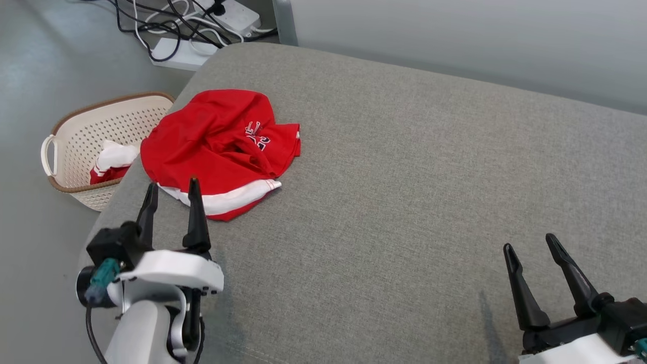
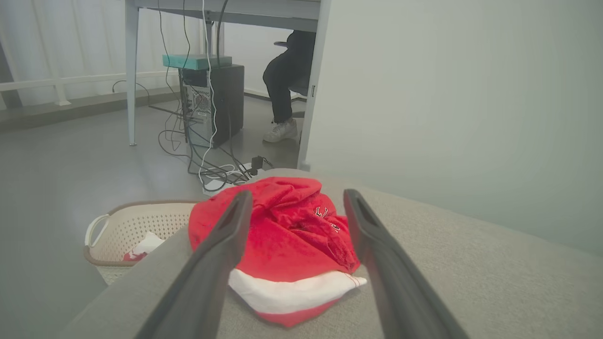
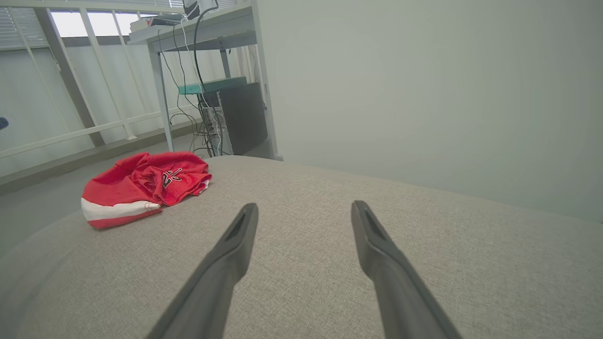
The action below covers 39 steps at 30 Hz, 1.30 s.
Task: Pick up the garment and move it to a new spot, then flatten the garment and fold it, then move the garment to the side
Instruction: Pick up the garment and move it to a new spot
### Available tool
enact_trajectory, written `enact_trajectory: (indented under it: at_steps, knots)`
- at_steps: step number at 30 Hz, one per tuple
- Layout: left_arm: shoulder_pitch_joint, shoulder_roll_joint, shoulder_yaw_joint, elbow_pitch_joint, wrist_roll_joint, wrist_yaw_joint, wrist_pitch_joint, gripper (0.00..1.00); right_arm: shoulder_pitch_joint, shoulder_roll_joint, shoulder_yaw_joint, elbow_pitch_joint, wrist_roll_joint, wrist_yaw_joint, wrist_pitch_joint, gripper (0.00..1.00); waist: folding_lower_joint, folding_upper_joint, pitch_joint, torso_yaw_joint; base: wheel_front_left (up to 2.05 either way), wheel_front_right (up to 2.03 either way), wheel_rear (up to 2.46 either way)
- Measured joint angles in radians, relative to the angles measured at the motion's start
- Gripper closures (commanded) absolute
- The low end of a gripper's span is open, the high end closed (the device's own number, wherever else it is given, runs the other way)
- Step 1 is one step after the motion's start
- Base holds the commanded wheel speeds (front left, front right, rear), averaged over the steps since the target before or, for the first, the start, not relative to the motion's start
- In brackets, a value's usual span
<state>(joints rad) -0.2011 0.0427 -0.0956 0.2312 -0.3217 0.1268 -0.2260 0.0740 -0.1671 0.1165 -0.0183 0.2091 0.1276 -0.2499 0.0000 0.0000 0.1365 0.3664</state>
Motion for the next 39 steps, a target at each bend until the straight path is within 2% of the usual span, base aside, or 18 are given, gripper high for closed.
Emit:
enact_trajectory:
  at_steps: [3, 4, 6, 10, 22, 28, 33, 34, 35, 39]
  knots:
    - [-0.080, -0.005, 0.005, 0.069, -0.041, 0.017, 0.039, 0.00, -0.021, -0.013, 0.002, -0.001, 0.002, 0.000, 0.000, 0.00, 0.0000, 0.0000, 0.029, -0.011, 0.00, 0.00, 0.00]
    - [-0.183, -0.014, 0.015, 0.162, -0.085, 0.038, 0.100, 0.00, -0.047, -0.035, 0.006, -0.003, 0.003, 0.000, 0.000, 0.00, 0.0000, 0.0000, 0.068, -0.026, 0.00, 0.00, 0.00]
    - [-0.286, -0.021, 0.026, 0.260, -0.118, 0.037, 0.142, 0.00, -0.075, -0.050, 0.016, -0.006, 0.003, 0.000, 0.000, 0.00, 0.0000, 0.0000, 0.108, -0.042, 0.00, 0.00, 0.00]
    - [-0.379, -0.018, 0.034, 0.374, -0.129, 0.037, 0.178, 0.00, -0.101, -0.062, 0.019, -0.007, 0.008, 0.000, 0.000, 0.00, 0.0000, 0.0000, 0.146, -0.060, 0.00, 0.00, 0.00]
    - [-0.583, 0.018, 0.047, 0.727, -0.149, 0.052, 0.280, 0.00, -0.153, -0.076, 0.024, -0.010, 0.024, 0.000, 0.000, 0.00, 0.0000, 0.0000, 0.218, -0.120, 0.00, 0.00, 0.00]
    - [-0.640, 0.040, 0.026, 0.852, -0.147, 0.050, 0.350, 0.00, -0.172, -0.080, 0.027, -0.007, 0.030, 0.000, 0.000, 0.00, 0.0000, 0.0000, 0.225, -0.134, 0.00, 0.00, 0.00]
    - [-0.665, 0.044, 0.014, 0.910, -0.145, 0.049, 0.362, 0.00, -0.172, -0.077, 0.042, -0.005, 0.033, 0.000, 0.000, 0.00, 0.0001, 0.0000, 0.226, -0.140, 0.00, 0.00, 0.00]
    - [-0.669, 0.046, 0.013, 0.915, -0.145, 0.045, 0.355, 0.39, -0.173, -0.076, 0.047, -0.005, 0.034, 0.000, 0.000, 0.00, 0.0000, 0.0000, 0.226, -0.141, 0.00, 0.00, 0.00]
    - [-0.670, 0.046, 0.014, 0.918, -0.146, 0.036, 0.345, 0.98, -0.173, -0.075, 0.049, -0.005, 0.037, 0.000, 0.000, 0.00, 0.0000, 0.0000, 0.226, -0.142, 0.00, 0.00, 0.00]
    - [-0.670, 0.047, 0.009, 0.937, -0.146, 0.022, 0.295, 1.00, -0.186, -0.073, 0.050, -0.004, 0.039, 0.000, 0.000, 0.00, 0.0000, 0.0000, 0.220, -0.145, 0.00, 0.00, 0.00]
